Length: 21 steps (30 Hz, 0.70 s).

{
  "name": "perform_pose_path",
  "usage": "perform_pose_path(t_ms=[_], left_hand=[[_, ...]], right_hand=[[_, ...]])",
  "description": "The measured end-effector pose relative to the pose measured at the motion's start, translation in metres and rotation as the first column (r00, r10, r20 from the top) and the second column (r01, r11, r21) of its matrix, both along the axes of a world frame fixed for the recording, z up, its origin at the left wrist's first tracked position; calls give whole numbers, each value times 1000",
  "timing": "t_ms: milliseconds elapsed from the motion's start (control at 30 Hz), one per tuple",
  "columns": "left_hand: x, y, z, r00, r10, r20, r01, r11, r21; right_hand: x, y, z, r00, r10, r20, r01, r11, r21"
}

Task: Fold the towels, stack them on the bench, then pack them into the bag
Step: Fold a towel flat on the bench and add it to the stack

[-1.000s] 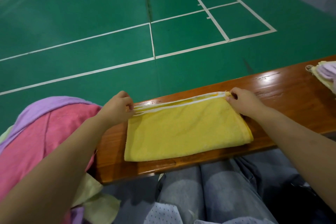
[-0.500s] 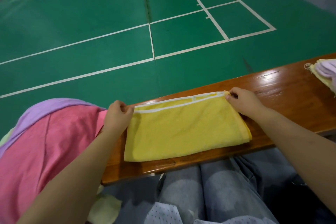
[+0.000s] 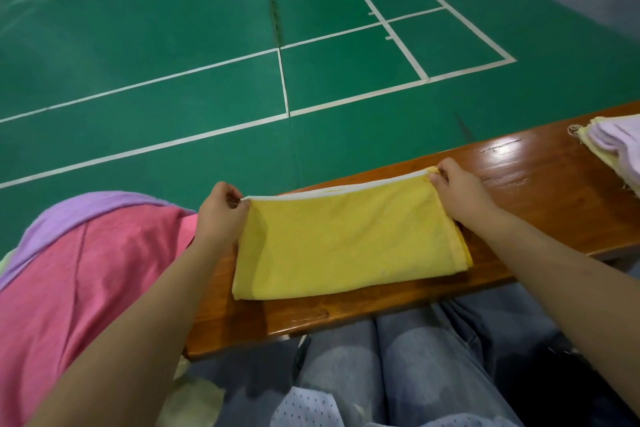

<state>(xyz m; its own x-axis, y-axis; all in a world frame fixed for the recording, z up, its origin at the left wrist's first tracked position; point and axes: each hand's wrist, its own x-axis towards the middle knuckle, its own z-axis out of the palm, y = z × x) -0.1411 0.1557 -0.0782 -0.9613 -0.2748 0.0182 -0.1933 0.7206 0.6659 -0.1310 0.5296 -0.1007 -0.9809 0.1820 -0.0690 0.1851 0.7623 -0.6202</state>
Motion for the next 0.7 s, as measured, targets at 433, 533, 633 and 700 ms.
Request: perform_pose_path(t_ms=[433, 533, 633, 700], left_hand=[[-22, 21, -5, 984, 177, 16, -177, 975, 134], [-11, 17, -2, 979, 194, 68, -202, 969, 146], [23, 5, -5, 966, 201, 164, -226, 962, 156], [55, -2, -10, 953, 219, 211, -241, 967, 85]], right_hand=[[-16, 3, 11, 994, -92, 53, 90, 995, 29], [-9, 6, 15, 982, -144, 122, 154, 985, -78], [23, 5, 17, 963, -172, 209, 210, 962, -174], [55, 4, 19, 945, -192, 266, 253, 942, -219]])
